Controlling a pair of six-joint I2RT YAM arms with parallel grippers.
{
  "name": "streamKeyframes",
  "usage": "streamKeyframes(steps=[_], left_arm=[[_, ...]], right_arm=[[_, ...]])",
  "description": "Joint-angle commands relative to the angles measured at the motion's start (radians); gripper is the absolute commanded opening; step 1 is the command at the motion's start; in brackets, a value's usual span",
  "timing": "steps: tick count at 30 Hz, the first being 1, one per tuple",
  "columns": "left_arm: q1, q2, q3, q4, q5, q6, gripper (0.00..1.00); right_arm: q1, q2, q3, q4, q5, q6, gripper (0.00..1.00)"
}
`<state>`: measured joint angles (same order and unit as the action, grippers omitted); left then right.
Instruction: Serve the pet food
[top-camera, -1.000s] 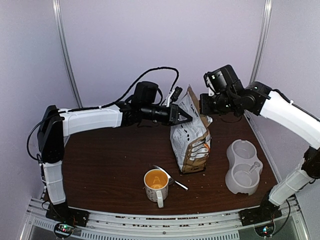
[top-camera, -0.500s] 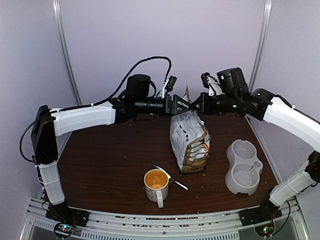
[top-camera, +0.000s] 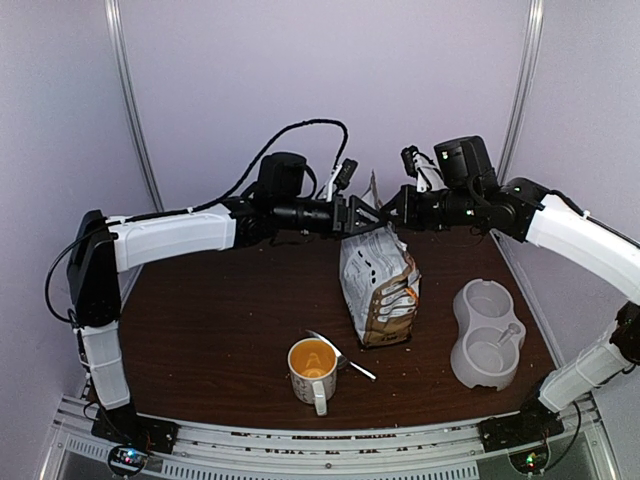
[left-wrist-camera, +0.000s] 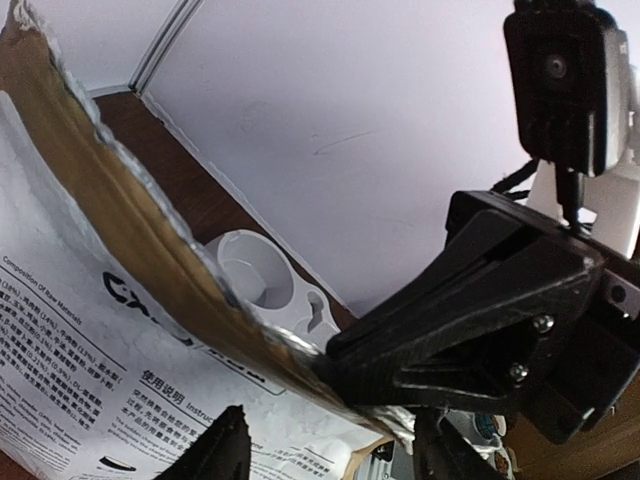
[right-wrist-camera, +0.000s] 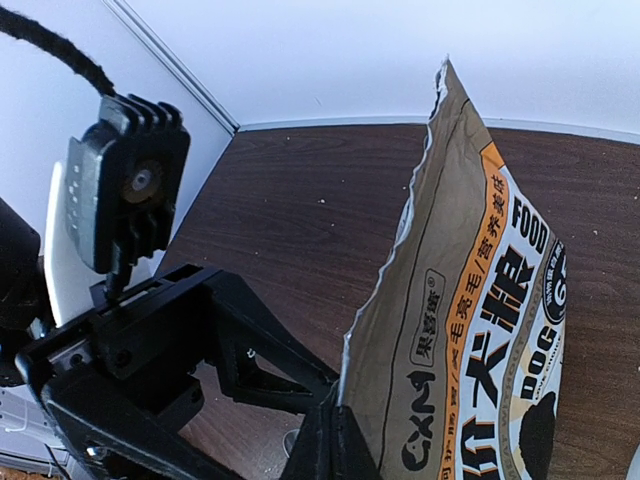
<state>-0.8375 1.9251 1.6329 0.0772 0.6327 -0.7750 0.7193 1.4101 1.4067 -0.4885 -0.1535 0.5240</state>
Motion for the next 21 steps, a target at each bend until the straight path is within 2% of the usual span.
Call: streamKeyframes(steps=[1,5,9,16,21], left_arm=[[0.002,0.033,0.045,-0.006,0.025,0.020,0.57],[0.000,0.058,0.065,-0.021,0.036,0.019,0.52],[-0.006,0.073,0.084,-0.027,0.042,0.019,0.42],[-0.008,0.095,0.110,0.001,0.054,-0.009,0.30],[-0.008,0.114,0.125,0.009,0.056,-0.036,0.14]], right_arm=[[0.005,-0.016,-0.012,-0.010,-0.049,0.004,0.00],[0.005,-0.016,-0.012,-0.013,-0.046,0.002,0.00],[0.005,-0.013,-0.010,-0.016,-0.044,-0.002,0.00],[0.005,-0.011,-0.016,-0.021,-0.036,-0.017,0.00],[0.005,-0.017,-0.024,-0.025,-0.036,-0.040,0.00]])
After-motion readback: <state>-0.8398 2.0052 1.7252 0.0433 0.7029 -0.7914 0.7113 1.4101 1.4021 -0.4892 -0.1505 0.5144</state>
